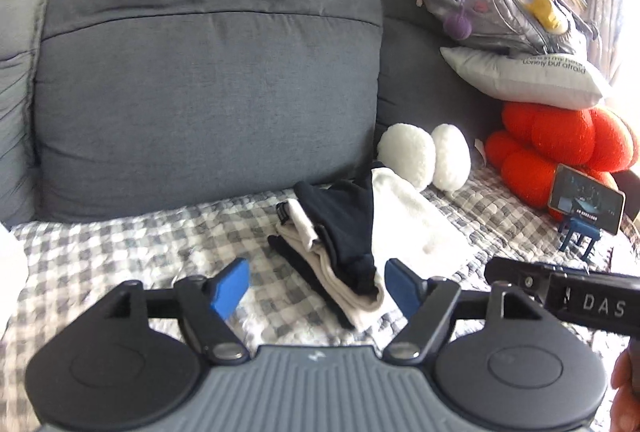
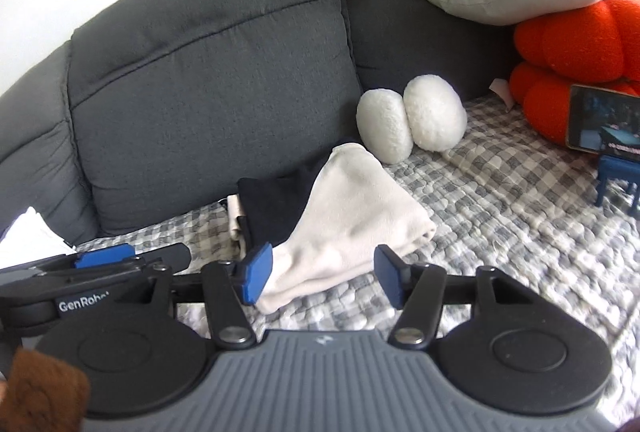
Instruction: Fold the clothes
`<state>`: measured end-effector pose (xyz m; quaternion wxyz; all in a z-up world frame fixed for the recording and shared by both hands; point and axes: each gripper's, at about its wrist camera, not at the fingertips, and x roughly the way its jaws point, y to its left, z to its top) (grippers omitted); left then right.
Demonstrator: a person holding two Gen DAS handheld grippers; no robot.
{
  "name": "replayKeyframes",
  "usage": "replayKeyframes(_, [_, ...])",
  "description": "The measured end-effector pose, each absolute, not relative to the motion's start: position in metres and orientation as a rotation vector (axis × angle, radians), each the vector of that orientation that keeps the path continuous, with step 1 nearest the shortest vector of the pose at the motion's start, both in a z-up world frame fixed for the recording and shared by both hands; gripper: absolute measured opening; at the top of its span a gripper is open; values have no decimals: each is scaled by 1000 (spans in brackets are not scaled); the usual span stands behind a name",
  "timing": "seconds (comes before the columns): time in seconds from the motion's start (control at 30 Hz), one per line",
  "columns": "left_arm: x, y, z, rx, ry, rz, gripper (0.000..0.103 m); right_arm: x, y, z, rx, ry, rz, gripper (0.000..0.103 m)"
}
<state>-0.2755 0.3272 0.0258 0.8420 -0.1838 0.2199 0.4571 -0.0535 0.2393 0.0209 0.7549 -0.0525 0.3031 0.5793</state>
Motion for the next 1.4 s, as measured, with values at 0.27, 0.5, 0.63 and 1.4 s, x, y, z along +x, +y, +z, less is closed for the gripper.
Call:
replayKeyframes(0.27, [-290,300,23,-384,485,981,86,-65,219,21,-103,677,1227,74])
replayKeyframes(0.5, [-290,294,21,-393,492,983,91,-72,215,35,-141,641,1241,82])
replayKeyframes(0.63, [-282,288,17,-347,512,1001,96,-69,209,31,-124,622,1262,101])
replayKeyframes(1.4, [-248,290,21,-333,612,1119,103,-47,208,10,-158,733,1222,103])
